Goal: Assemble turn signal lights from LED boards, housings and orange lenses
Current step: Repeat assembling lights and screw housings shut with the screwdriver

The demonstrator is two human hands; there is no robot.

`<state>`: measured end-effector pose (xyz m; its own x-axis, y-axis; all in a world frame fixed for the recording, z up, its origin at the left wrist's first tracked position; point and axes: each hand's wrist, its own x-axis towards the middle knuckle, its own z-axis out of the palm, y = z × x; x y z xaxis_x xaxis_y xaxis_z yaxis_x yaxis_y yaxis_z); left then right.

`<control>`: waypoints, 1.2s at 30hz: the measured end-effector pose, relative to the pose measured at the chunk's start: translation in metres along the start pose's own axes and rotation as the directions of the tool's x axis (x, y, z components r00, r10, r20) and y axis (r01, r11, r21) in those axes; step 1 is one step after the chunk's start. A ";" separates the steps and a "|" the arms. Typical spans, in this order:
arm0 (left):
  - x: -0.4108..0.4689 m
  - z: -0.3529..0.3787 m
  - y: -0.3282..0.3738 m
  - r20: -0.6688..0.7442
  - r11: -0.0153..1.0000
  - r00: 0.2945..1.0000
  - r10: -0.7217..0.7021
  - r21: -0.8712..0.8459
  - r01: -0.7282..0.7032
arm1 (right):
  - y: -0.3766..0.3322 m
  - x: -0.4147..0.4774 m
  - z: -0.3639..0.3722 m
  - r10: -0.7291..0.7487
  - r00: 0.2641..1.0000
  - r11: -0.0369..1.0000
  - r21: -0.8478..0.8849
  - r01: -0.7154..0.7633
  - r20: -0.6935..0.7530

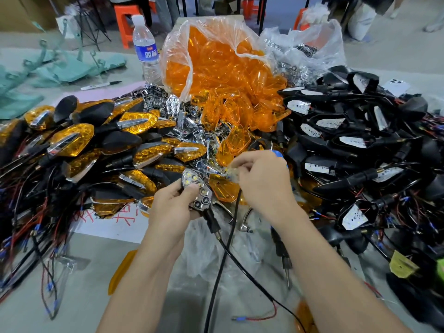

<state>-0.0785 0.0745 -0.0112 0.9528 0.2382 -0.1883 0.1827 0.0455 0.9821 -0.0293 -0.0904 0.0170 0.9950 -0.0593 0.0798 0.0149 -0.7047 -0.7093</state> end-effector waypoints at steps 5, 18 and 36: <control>0.007 -0.008 0.004 -0.051 0.991 0.998 -0.038 -0.127 0.031 | -0.006 0.031 0.019 -0.031 0.960 0.919 -0.371 0.137 0.277; 0.003 0.006 0.012 0.036 0.994 0.994 0.103 0.034 -0.104 | -0.012 -0.025 0.020 -0.176 0.984 0.984 -0.028 0.176 -0.017; -0.006 0.020 0.017 0.036 0.984 0.985 0.172 0.041 -0.173 | -0.010 -0.064 -0.008 -0.168 0.969 0.970 0.206 0.130 0.182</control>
<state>-0.0765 0.0545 0.0070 0.9781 0.2074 -0.0169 0.0248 -0.0358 0.9991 -0.0939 -0.0855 0.0249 0.9793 0.1902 0.0689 0.1639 -0.5459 -0.8217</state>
